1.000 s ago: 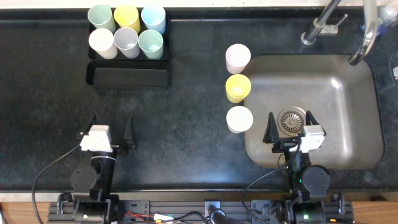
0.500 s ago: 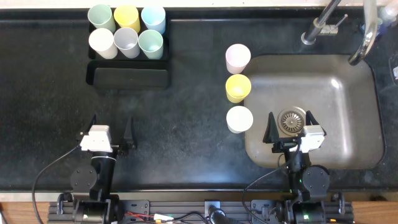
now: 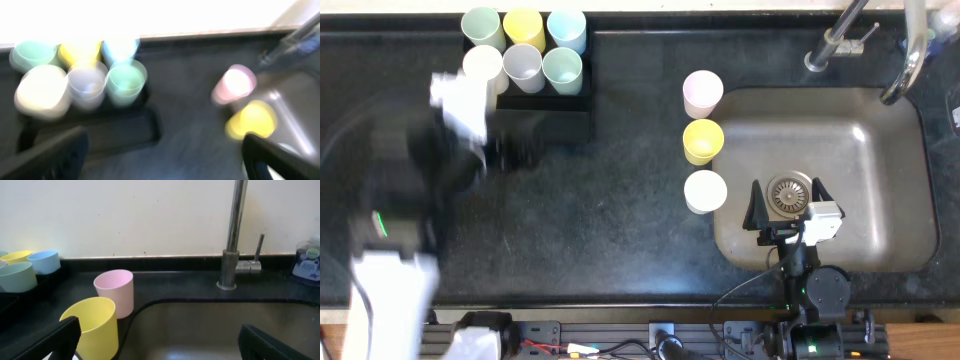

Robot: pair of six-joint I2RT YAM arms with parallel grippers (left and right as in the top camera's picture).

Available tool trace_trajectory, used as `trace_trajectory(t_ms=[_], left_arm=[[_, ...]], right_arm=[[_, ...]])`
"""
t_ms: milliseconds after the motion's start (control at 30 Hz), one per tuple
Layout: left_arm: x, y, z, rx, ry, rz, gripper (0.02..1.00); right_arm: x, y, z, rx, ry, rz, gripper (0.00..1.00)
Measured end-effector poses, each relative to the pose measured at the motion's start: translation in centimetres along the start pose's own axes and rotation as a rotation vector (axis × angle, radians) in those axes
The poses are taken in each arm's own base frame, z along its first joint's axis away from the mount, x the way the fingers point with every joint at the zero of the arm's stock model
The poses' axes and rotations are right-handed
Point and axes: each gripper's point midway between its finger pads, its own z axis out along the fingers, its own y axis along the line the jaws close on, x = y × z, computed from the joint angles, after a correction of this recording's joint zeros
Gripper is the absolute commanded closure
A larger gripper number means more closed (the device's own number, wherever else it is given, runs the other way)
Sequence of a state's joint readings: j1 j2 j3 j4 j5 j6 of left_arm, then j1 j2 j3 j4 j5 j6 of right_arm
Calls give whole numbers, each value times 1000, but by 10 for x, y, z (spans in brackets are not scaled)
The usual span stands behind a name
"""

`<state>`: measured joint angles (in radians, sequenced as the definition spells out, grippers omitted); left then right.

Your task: Store Cups

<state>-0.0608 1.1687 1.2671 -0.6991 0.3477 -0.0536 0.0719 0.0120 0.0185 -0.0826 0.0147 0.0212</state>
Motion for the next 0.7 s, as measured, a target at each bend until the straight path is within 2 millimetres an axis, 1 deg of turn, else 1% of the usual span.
trace_trajectory(t_ms=[33,67,100,133,167,200,300,333,367,400,467,500,567,633,700], left_arm=[[-18,-8,8,16,58,-30,20],[-42,-18,19,31,88,-52,20],[-59,-29,31,38,115,-69,23],[-70,-39,43,42,145,-86,20],[-81,-54,59,52,161,-95,20],[-85,-71,78,59,191,-106,20],[-80,-120,130,72,266,-162,23],[-73,-134,148,75,289,-183,20],[-55,-147,165,64,345,-213,20],[-38,-154,180,45,394,-246,20],[5,-168,212,1,508,-299,20],[26,-171,223,-26,559,-325,20],[60,-169,242,-95,640,-379,20],[78,-165,254,-142,675,-428,20],[86,-161,260,-175,685,-474,20]], right_arm=[[0,0,0,0,-1,0,3],[0,0,0,0,-1,0,3],[0,0,0,0,0,0,3],[0,0,0,0,0,1,3],[0,0,0,0,-1,0,3],[0,0,0,0,1,0,3],[0,0,0,0,-1,0,3],[0,0,0,0,0,0,3],[0,0,0,0,0,0,3],[0,0,0,0,0,1,3],[0,0,0,0,0,0,3],[0,0,0,0,-1,0,3],[0,0,0,0,0,0,5],[0,0,0,0,0,1,3],[0,0,0,0,0,0,3]])
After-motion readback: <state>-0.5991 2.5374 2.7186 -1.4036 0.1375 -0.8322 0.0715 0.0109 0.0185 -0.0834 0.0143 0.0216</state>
